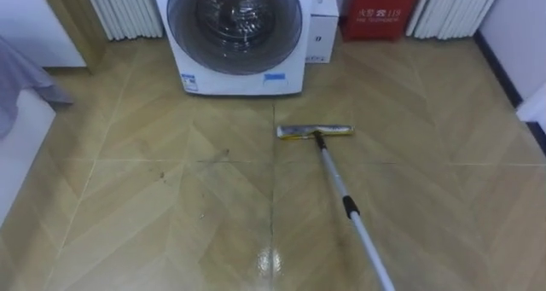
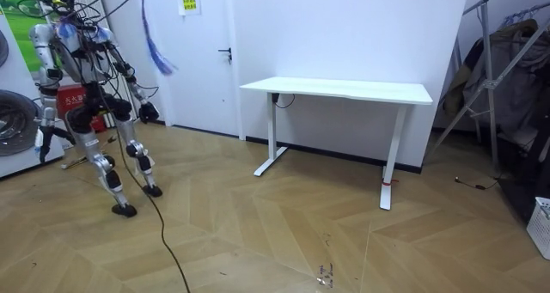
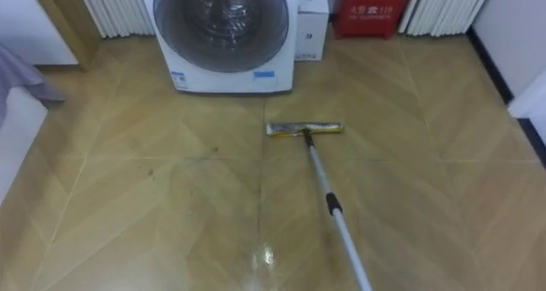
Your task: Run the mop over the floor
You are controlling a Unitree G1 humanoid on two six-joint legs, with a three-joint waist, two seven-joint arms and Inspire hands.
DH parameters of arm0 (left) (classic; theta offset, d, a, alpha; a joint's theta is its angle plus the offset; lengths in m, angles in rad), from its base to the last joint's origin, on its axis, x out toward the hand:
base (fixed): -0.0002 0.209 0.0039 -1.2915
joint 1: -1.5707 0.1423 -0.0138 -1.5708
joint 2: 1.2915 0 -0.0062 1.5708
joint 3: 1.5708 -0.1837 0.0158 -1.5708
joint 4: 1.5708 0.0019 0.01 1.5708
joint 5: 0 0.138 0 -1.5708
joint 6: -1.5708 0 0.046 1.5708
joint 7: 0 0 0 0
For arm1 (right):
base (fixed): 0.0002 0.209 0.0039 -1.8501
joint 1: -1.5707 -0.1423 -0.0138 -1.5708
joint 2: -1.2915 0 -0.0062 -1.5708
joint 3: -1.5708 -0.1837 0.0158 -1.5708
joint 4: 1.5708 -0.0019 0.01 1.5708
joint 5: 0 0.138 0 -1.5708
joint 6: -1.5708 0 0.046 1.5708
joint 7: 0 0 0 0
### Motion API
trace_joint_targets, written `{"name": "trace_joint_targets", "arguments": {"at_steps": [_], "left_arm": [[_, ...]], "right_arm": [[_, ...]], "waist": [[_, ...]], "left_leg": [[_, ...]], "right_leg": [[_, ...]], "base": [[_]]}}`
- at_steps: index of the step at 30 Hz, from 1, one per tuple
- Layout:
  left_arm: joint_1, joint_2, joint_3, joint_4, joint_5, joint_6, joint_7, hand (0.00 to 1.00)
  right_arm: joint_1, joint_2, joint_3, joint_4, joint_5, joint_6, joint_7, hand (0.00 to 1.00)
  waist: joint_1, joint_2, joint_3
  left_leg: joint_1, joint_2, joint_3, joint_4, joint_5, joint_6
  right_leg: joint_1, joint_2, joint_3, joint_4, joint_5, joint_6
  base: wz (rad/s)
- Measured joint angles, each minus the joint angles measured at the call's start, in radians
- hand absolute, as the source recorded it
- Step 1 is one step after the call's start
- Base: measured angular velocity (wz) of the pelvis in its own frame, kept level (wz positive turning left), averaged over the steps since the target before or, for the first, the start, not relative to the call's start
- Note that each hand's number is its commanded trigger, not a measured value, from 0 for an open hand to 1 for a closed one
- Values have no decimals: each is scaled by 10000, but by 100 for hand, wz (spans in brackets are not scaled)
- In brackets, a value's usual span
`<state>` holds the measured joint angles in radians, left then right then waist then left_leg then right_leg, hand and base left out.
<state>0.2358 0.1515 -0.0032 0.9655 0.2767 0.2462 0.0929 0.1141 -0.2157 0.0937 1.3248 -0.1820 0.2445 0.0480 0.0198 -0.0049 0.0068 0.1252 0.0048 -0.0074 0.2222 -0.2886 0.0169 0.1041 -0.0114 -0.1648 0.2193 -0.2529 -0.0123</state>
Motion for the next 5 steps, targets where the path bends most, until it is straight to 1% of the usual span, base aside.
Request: {"name": "trace_joint_targets", "arguments": {"at_steps": [1,2,5], "left_arm": [[-22,-1,9,13,1,23,-12,0],[-55,-2,8,14,2,32,-63,0],[-136,-61,3,76,5,51,-211,0]], "right_arm": [[-153,53,-7,-3,-142,82,-2,100],[-234,89,-12,-38,-205,151,0,100],[-280,146,-11,-73,-221,186,32,100]], "waist": [[9,-18,40],[20,-41,62],[30,-77,91]], "left_leg": [[15,5,31,0,0,0],[14,7,49,2,0,0],[57,17,76,8,-1,-1]], "right_leg": [[2,2,10,9,0,0],[-9,3,15,9,0,1],[-30,7,21,10,-1,6]], "base": [[-8],[-6],[0]]}}
